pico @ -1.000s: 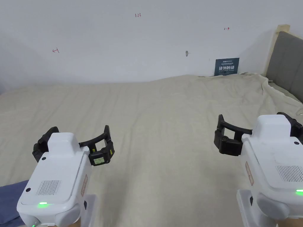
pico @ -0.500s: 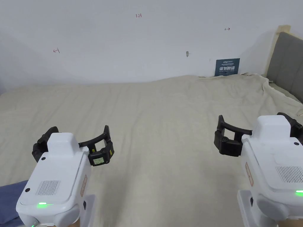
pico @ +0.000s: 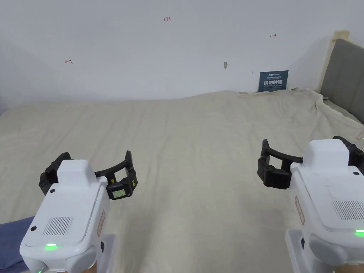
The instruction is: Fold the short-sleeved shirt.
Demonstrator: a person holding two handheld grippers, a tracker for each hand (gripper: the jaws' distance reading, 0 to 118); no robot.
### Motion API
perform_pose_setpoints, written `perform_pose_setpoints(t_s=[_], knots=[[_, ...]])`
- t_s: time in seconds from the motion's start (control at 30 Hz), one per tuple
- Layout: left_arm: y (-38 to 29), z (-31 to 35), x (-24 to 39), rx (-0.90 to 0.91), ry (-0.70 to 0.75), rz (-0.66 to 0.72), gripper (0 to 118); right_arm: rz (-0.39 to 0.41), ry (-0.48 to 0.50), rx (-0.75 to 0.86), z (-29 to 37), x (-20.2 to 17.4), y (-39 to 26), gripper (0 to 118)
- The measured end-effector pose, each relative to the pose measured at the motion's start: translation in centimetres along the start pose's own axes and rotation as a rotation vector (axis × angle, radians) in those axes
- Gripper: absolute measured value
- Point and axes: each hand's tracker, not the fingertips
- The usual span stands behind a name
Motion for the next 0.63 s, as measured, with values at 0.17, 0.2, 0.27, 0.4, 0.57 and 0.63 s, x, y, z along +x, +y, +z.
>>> perform_pose_setpoints(t_s=[0.17, 0.2, 0.27, 0.4, 0.57, 0.63], knots=[[0.08, 0.02, 0.08, -0.001, 0.000, -0.001, 118, -0.001, 0.001, 0.000, 0.15, -0.11, 0.12, 116], [0.07, 0.02, 0.08, 0.000, -0.001, -0.001, 118, 0.000, 0.001, 0.001, 0.17, -0.12, 0.12, 116], [0.08, 0.01, 0.10, 0.000, 0.000, -0.004, 118, 0.003, 0.000, 0.002, 0.23, -0.18, 0.16, 116], [0.08, 0.01, 0.07, 0.000, -0.002, -0.003, 118, 0.000, -0.001, 0.002, 0.33, -0.23, 0.24, 116], [0.16, 0.02, 0.06, 0.003, -0.004, -0.002, 118, -0.006, -0.002, 0.000, 0.36, -0.08, 0.26, 116], [0.21, 0.05, 0.08, 0.002, -0.003, -0.001, 118, -0.009, -0.001, -0.001, 0.37, -0.05, 0.27, 116]])
